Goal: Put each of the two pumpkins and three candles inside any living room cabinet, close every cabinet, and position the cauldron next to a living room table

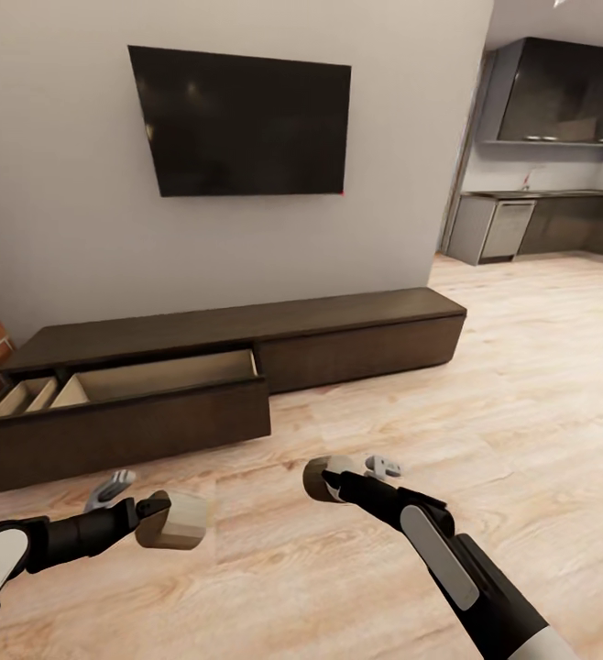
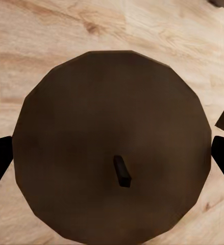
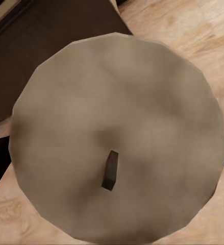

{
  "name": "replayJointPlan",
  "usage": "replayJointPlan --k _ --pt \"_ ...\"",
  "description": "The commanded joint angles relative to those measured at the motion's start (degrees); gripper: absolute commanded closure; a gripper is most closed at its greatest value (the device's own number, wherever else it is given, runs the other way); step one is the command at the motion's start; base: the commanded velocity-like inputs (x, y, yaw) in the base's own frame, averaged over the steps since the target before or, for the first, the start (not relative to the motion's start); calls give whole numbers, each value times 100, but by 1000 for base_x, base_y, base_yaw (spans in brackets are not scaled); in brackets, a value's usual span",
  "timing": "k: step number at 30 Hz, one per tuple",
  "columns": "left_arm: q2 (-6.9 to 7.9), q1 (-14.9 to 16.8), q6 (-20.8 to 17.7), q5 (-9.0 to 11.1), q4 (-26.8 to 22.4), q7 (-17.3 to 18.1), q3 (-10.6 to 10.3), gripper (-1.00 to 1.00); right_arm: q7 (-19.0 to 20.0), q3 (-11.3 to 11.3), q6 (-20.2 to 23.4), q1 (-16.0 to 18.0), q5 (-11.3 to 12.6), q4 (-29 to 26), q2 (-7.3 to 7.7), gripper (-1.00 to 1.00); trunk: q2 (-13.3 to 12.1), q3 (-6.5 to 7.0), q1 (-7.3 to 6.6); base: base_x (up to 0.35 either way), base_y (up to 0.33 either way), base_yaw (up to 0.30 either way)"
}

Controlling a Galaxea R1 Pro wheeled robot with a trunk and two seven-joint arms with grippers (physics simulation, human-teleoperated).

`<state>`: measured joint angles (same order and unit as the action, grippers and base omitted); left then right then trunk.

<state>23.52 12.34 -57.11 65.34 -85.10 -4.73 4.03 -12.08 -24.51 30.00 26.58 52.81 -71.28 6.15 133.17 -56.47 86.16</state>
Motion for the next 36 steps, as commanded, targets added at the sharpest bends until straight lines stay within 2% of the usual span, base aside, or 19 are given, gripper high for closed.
replayJointPlan --k 1,8,20,22,27,36 --pt "-1 5 -19 103 6 -40 5 100 -52 -9 -11 5 73 -16 7 100 3 -7 1 191 275 280" --pt "4 5 -19 109 26 -39 19 100 -69 -7 -32 5 65 -9 8 100 3 -13 1 91 310 140" --pt "4 5 -19 98 28 -44 19 100 -75 -17 -30 5 72 0 1 100 3 -13 1 154 290 280" --pt "15 5 -19 95 28 -43 19 100 -72 -18 -33 5 72 0 0 100 3 -13 1 286 139 292" --pt "181 5 -16 116 28 -36 19 100 -58 -11 -40 5 68 0 8 100 3 -13 1 313 36 279" --pt "208 5 -18 126 28 -37 19 100 -49 -10 -47 5 63 -1 9 100 3 -13 1 300 6 41"
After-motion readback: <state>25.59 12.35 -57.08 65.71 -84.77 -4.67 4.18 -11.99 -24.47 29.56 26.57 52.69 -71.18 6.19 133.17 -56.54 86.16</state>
